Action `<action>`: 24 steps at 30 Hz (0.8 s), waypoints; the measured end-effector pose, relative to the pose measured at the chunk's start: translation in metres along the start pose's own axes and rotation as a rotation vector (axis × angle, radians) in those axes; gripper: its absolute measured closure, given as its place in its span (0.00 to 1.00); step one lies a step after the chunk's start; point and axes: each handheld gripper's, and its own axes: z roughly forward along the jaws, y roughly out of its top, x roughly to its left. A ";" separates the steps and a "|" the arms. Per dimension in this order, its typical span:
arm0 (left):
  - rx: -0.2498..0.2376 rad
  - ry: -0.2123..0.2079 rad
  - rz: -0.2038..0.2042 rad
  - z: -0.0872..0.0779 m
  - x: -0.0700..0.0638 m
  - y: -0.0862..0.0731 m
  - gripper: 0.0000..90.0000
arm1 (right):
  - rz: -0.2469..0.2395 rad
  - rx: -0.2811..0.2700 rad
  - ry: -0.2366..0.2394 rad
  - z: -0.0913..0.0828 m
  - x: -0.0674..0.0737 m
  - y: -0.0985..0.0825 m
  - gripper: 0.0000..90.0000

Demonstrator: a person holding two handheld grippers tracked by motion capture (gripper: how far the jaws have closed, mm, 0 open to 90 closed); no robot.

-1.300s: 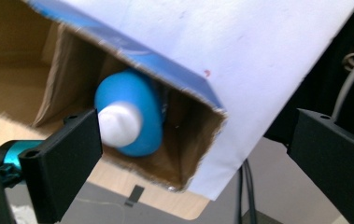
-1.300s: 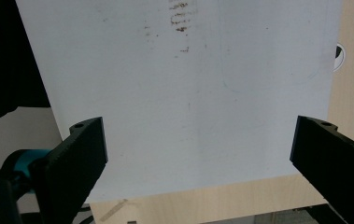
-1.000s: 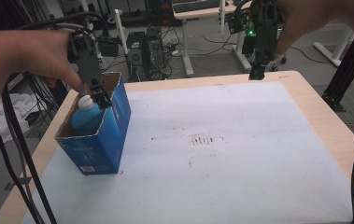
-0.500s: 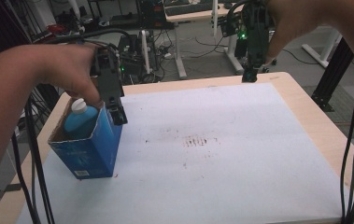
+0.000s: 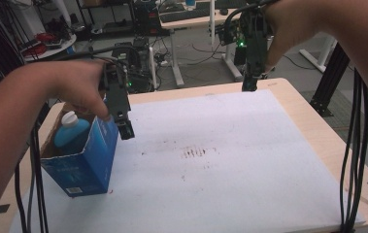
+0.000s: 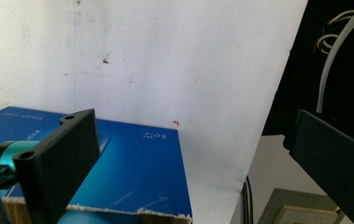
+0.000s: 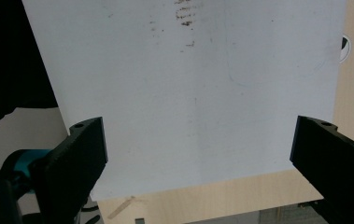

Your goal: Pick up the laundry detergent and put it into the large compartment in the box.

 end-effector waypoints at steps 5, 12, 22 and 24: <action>0.003 -0.008 0.011 0.008 0.003 0.004 0.02 | -0.001 -0.001 0.002 0.002 0.000 -0.003 0.03; 0.004 -0.016 0.016 0.017 0.002 0.005 0.02 | 0.007 0.002 0.002 0.001 0.001 -0.004 0.03; -0.011 -0.012 0.034 0.019 0.002 0.012 0.02 | -0.005 -0.004 0.005 0.003 -0.001 0.001 0.03; -0.002 -0.016 0.032 0.020 0.003 0.014 0.02 | -0.011 -0.023 0.003 0.001 -0.002 0.000 0.03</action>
